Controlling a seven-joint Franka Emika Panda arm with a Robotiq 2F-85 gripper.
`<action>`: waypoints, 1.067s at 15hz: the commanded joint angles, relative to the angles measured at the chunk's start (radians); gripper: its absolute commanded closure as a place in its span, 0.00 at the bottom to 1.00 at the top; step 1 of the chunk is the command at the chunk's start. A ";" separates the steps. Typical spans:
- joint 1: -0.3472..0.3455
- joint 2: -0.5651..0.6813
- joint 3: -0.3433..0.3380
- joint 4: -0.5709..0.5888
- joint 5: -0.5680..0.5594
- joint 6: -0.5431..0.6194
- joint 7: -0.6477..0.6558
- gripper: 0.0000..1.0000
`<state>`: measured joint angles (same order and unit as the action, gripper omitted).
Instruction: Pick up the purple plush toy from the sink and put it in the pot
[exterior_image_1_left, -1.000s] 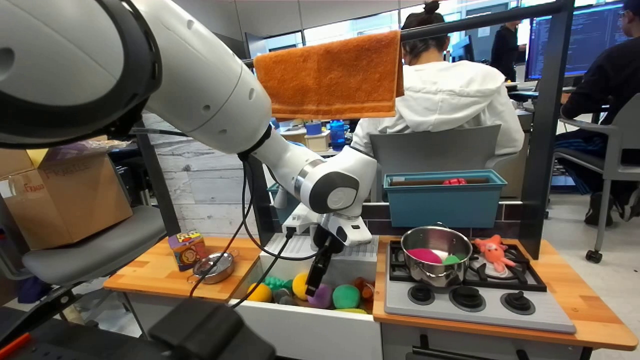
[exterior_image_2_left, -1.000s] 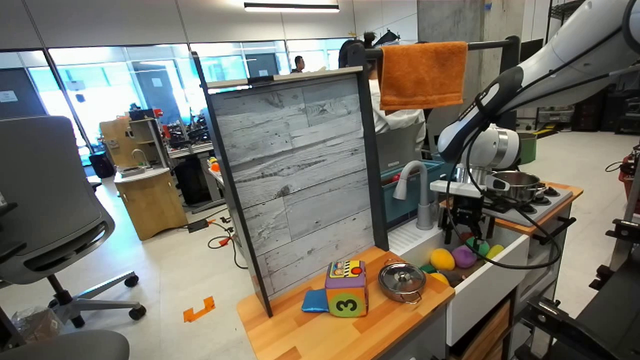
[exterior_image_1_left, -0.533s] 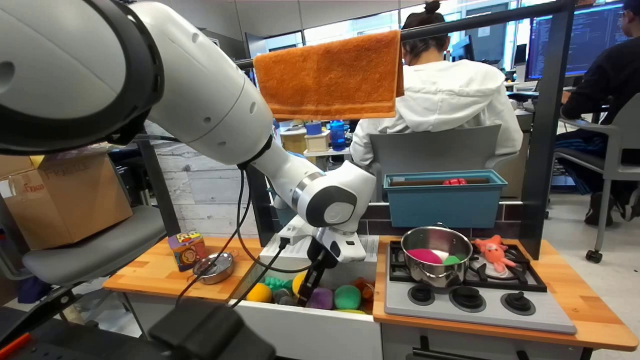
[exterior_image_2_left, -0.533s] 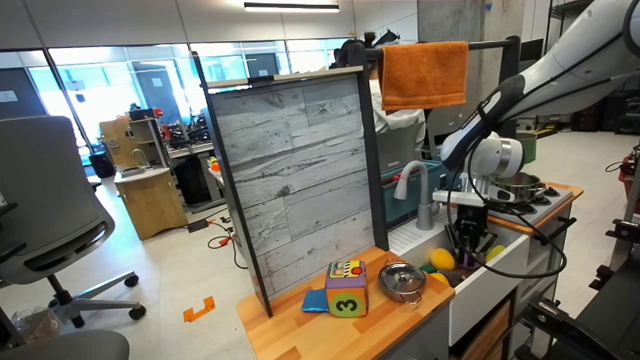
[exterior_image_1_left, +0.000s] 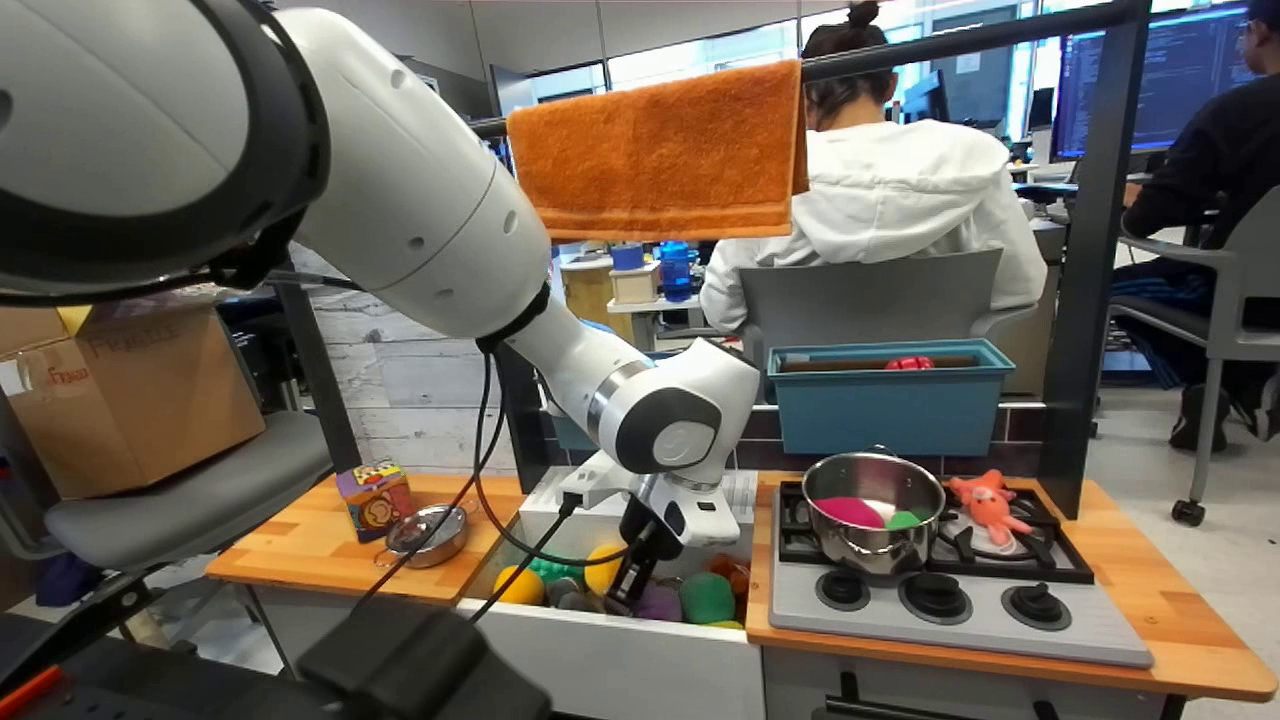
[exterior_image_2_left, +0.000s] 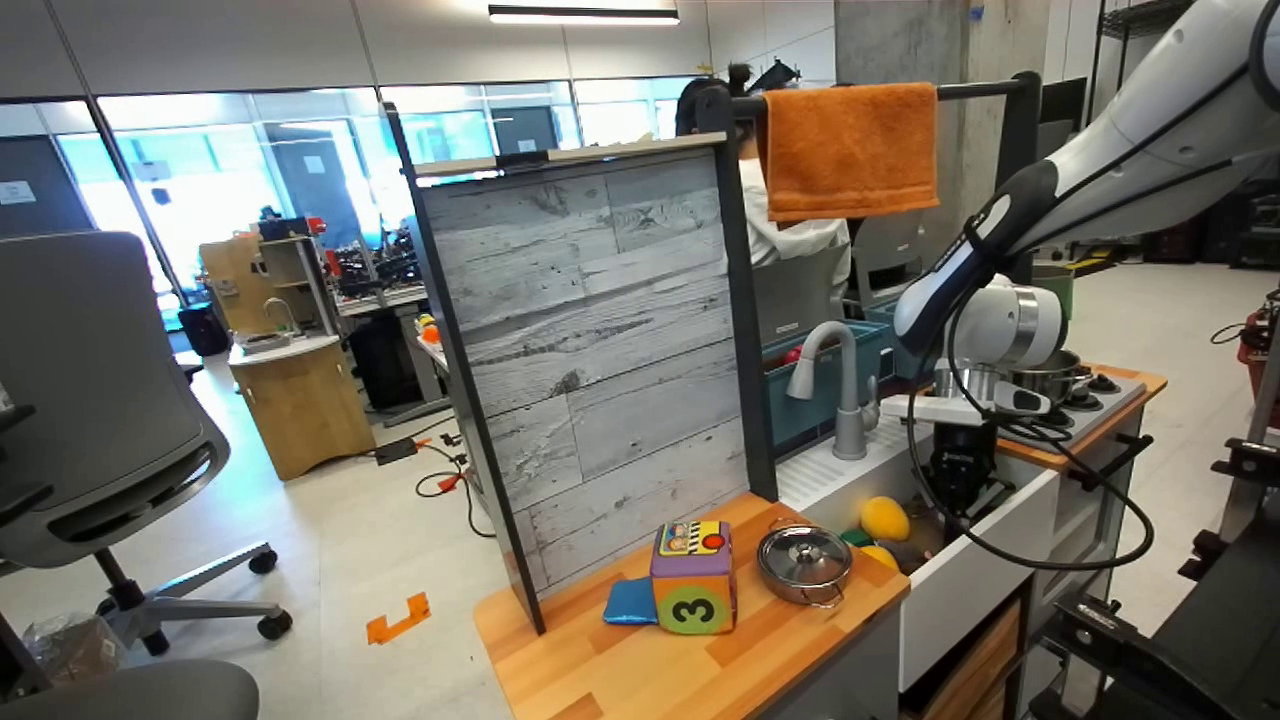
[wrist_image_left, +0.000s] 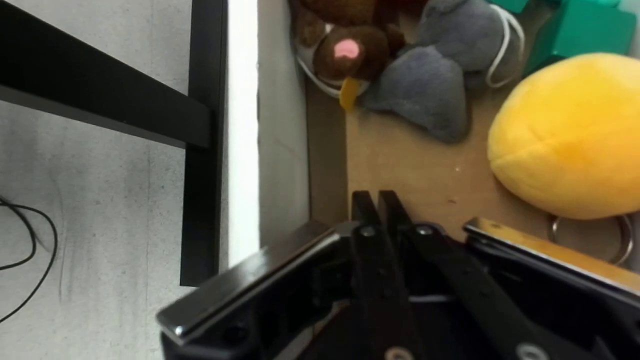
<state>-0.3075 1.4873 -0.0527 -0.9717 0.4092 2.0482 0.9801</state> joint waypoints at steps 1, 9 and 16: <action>0.000 -0.001 -0.031 0.028 -0.026 0.030 0.027 0.60; 0.041 0.024 -0.091 0.114 -0.132 0.046 0.115 0.01; 0.050 -0.002 -0.072 0.050 -0.160 0.052 0.141 0.00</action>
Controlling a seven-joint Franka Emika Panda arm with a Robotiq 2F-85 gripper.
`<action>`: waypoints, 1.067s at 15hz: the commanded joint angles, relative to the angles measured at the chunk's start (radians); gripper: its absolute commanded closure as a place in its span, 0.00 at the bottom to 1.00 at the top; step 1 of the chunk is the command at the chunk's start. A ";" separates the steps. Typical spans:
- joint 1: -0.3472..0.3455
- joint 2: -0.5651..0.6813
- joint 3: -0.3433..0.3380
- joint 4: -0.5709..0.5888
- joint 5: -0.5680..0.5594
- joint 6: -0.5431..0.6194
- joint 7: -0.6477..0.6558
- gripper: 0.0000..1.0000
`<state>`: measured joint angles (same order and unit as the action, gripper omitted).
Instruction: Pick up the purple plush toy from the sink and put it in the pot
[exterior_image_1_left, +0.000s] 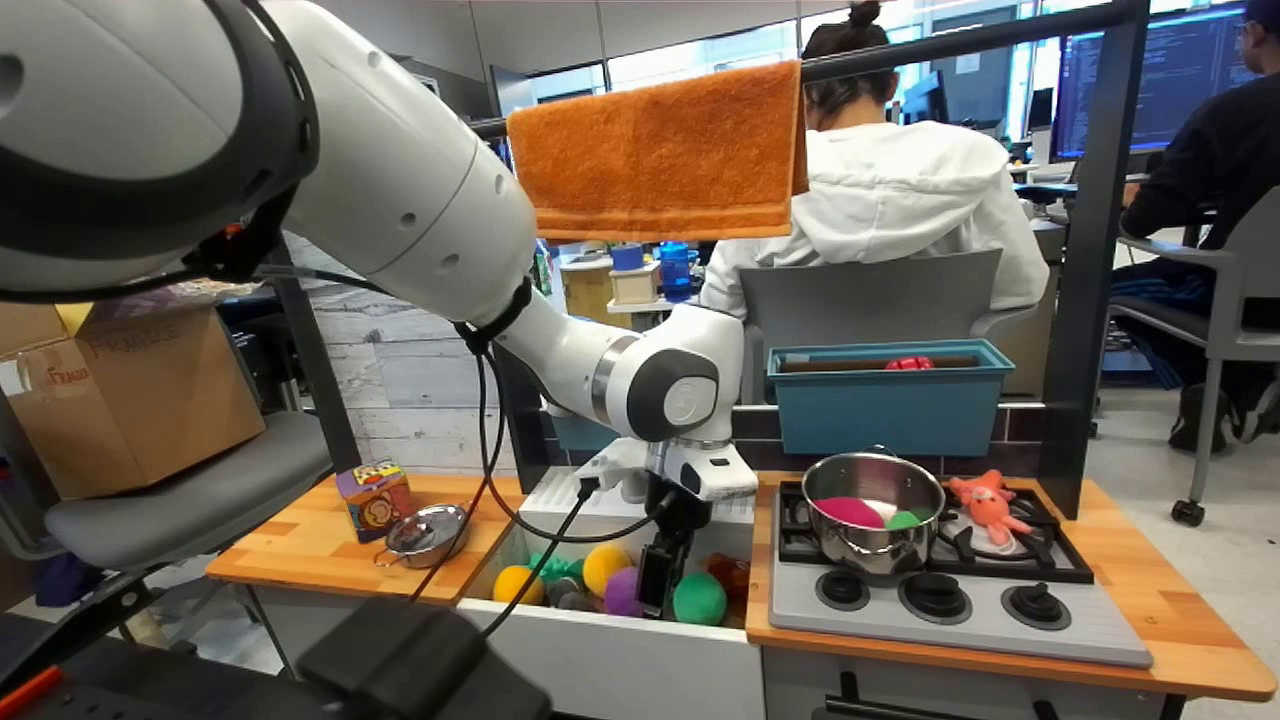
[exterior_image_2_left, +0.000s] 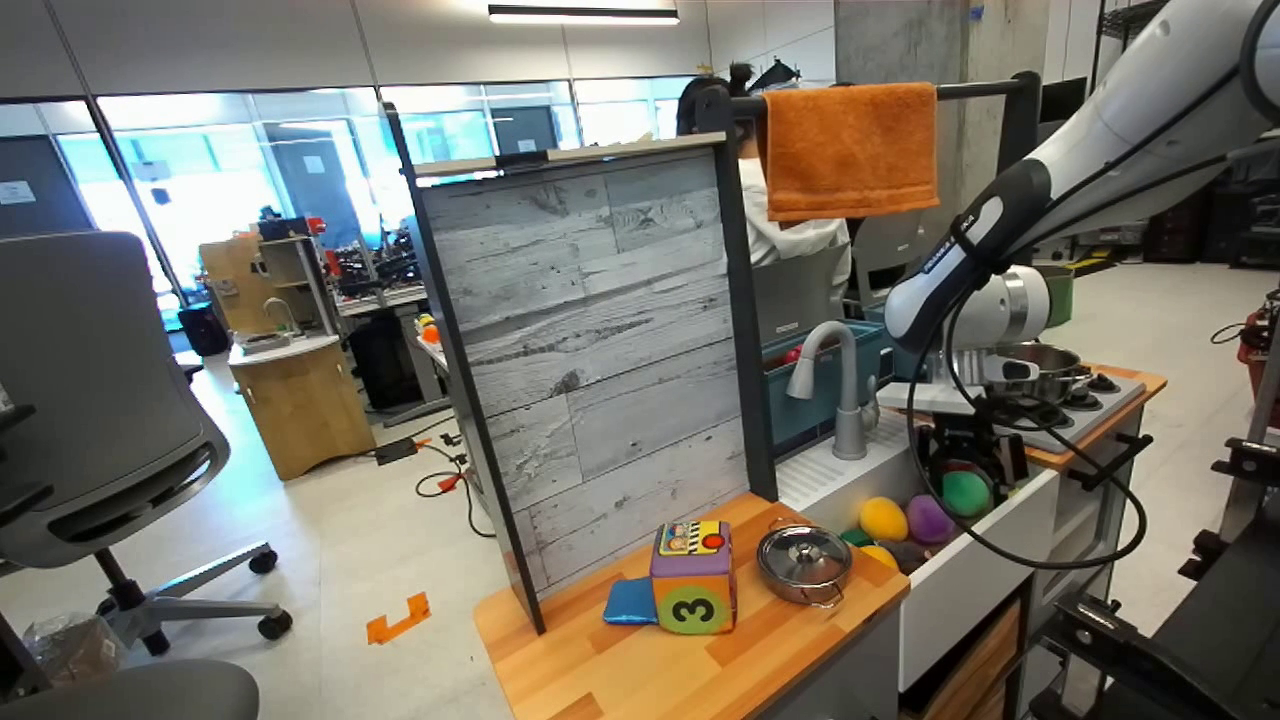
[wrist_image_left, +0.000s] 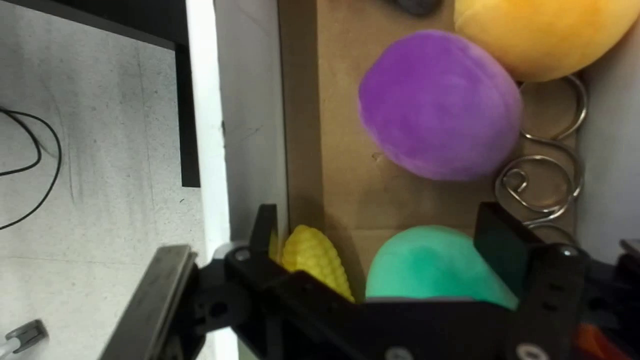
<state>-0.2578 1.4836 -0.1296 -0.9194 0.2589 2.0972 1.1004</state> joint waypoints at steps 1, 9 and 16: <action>-0.005 0.002 0.016 -0.001 -0.001 -0.003 0.013 0.00; -0.054 0.011 0.131 0.025 0.127 0.006 -0.020 0.00; -0.048 0.012 0.119 0.023 0.125 0.014 -0.009 0.42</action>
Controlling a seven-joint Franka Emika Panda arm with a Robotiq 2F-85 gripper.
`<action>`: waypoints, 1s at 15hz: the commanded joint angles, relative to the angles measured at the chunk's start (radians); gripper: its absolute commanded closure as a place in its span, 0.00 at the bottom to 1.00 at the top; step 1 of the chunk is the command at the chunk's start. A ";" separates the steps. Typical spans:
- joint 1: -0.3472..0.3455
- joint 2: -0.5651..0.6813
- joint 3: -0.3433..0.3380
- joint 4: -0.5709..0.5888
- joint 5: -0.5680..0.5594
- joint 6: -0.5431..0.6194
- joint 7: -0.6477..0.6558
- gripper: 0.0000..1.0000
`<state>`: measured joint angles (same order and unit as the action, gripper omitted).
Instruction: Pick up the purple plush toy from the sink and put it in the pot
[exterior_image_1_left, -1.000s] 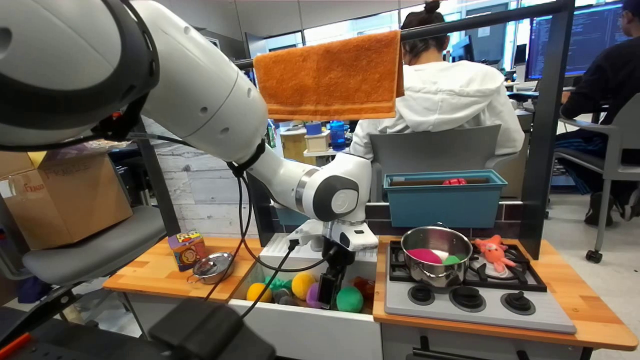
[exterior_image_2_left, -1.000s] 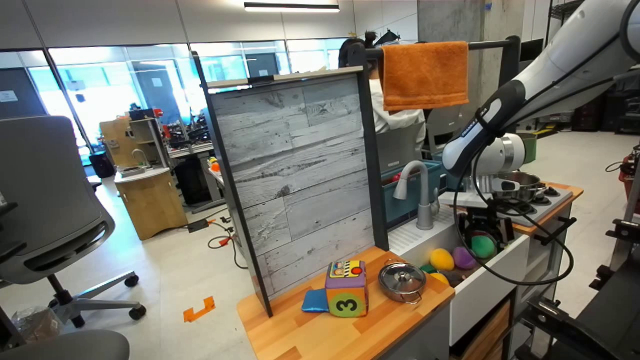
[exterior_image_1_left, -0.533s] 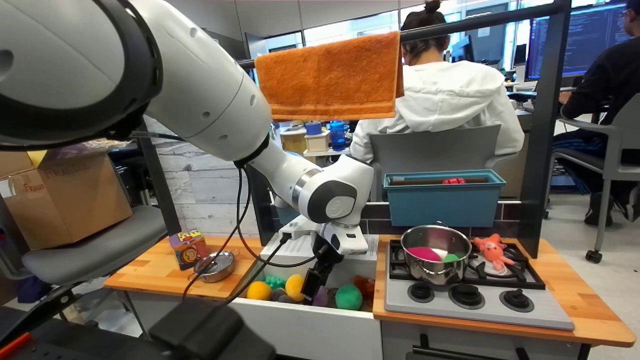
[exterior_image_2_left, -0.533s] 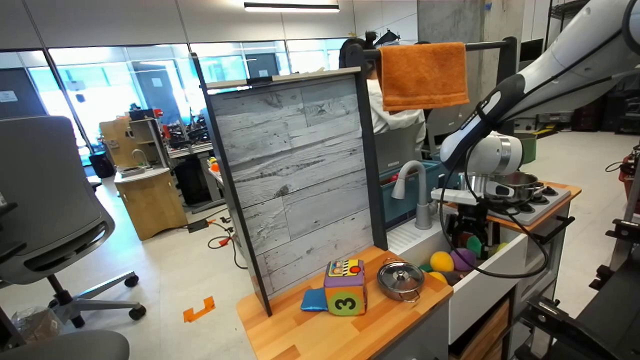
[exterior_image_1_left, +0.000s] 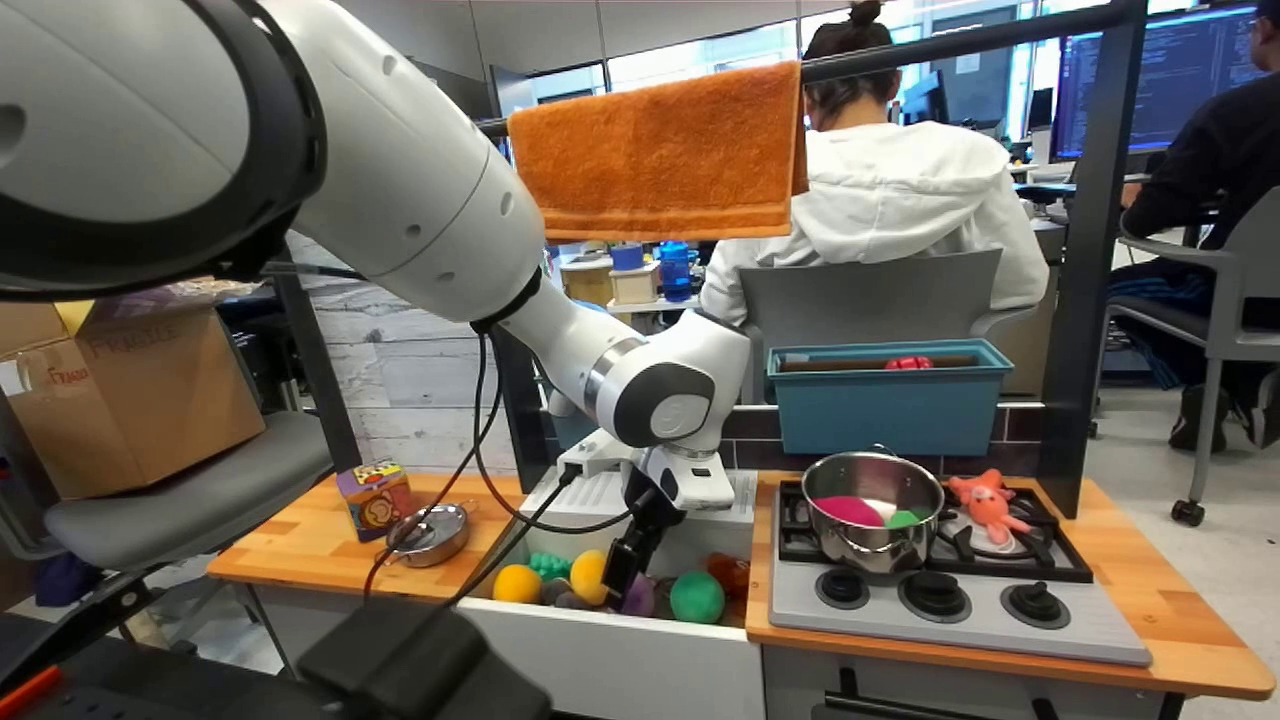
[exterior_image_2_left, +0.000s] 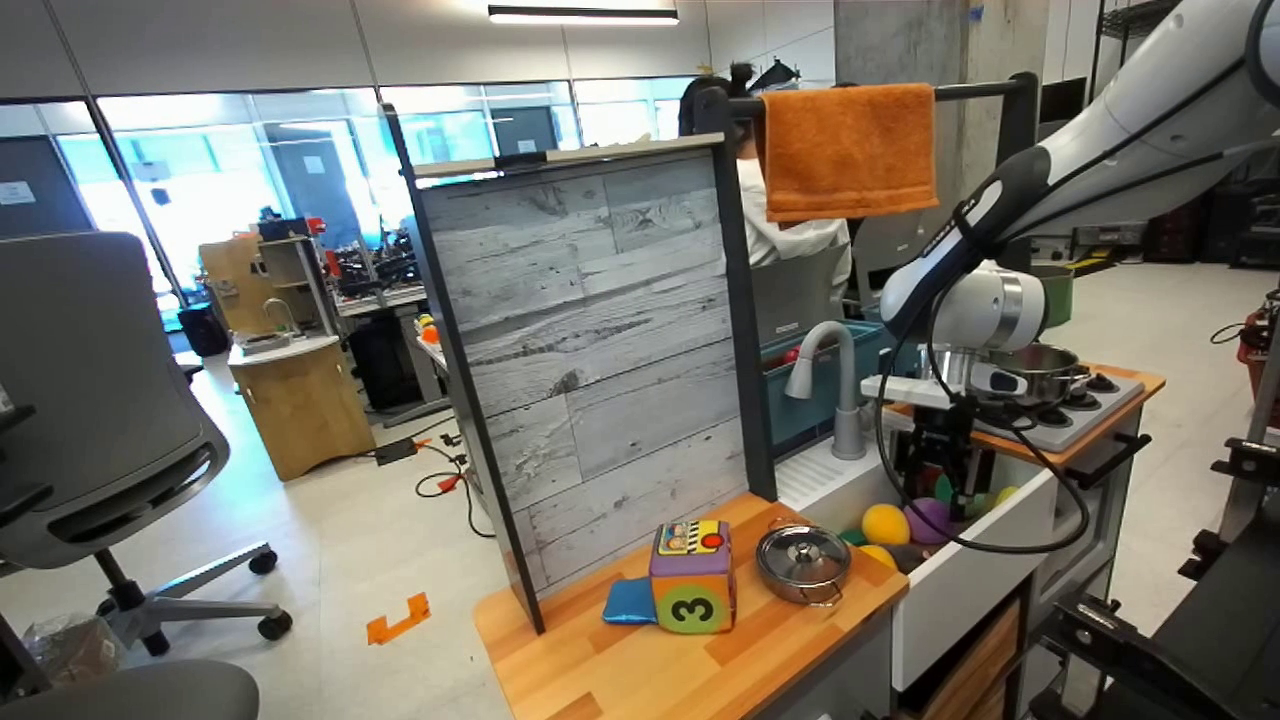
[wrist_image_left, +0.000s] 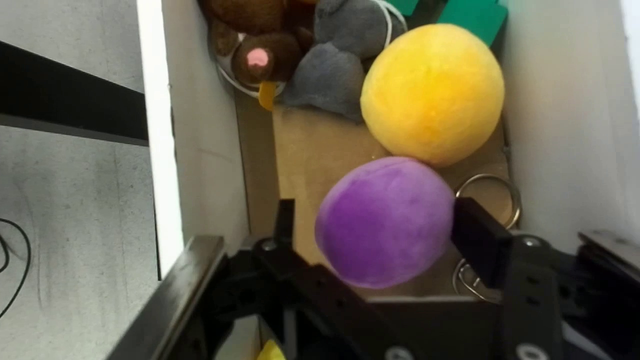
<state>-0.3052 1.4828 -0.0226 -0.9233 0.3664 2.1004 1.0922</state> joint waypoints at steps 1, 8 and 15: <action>0.000 0.015 0.010 0.031 0.017 0.012 0.000 0.51; 0.023 0.018 -0.050 0.087 -0.048 -0.082 0.032 0.98; 0.055 -0.063 -0.129 0.107 -0.160 -0.212 0.033 0.98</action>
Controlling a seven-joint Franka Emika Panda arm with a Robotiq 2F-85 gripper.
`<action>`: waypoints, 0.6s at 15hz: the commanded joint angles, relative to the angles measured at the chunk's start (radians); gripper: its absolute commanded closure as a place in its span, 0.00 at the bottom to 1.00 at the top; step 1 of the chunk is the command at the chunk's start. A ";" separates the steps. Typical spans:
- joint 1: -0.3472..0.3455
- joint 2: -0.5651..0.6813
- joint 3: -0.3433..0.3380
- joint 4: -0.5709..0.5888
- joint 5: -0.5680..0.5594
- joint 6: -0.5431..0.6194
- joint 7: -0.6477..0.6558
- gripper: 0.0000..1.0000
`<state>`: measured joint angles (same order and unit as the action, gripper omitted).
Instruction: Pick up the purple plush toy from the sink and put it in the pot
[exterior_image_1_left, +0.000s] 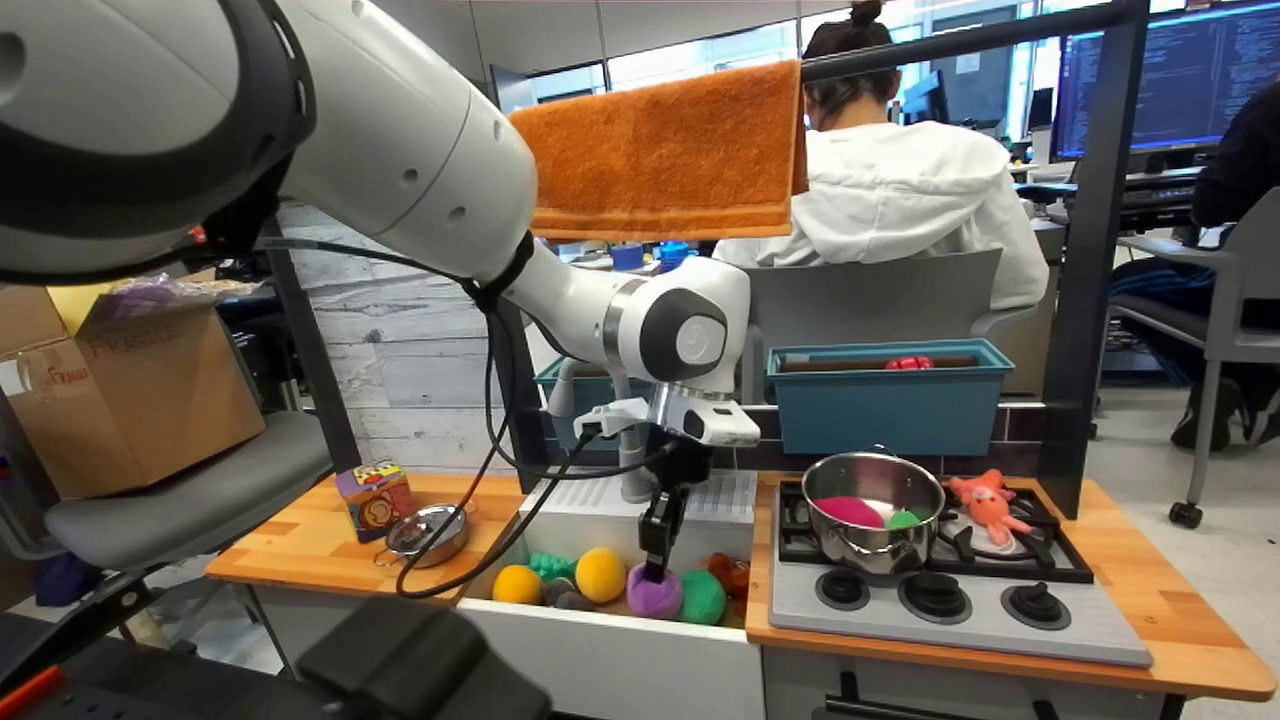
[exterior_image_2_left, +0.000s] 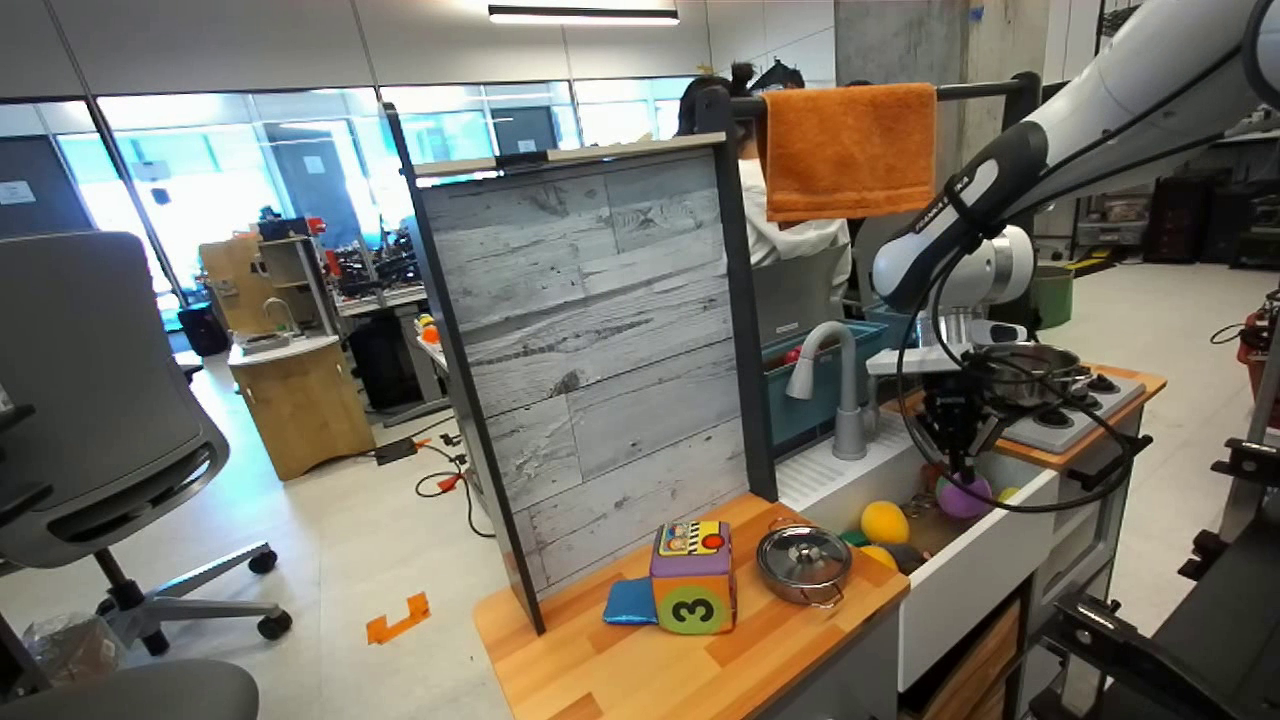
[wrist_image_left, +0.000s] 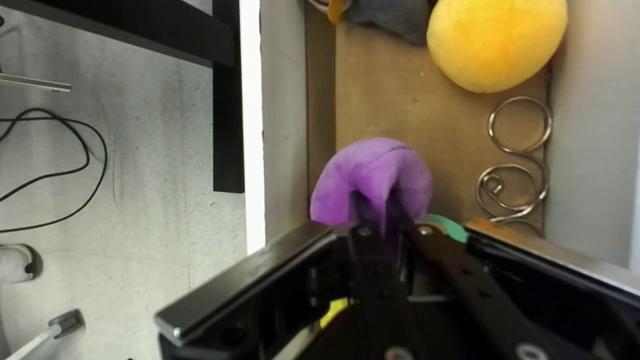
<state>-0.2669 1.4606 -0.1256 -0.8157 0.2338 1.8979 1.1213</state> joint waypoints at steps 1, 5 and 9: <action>0.020 -0.058 -0.033 -0.011 -0.031 0.015 0.002 0.98; 0.037 -0.150 -0.077 -0.080 -0.034 0.114 0.003 0.98; 0.032 -0.271 -0.114 -0.233 -0.018 0.251 -0.010 0.98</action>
<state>-0.2437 1.3087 -0.2161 -0.8830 0.2179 2.0603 1.1212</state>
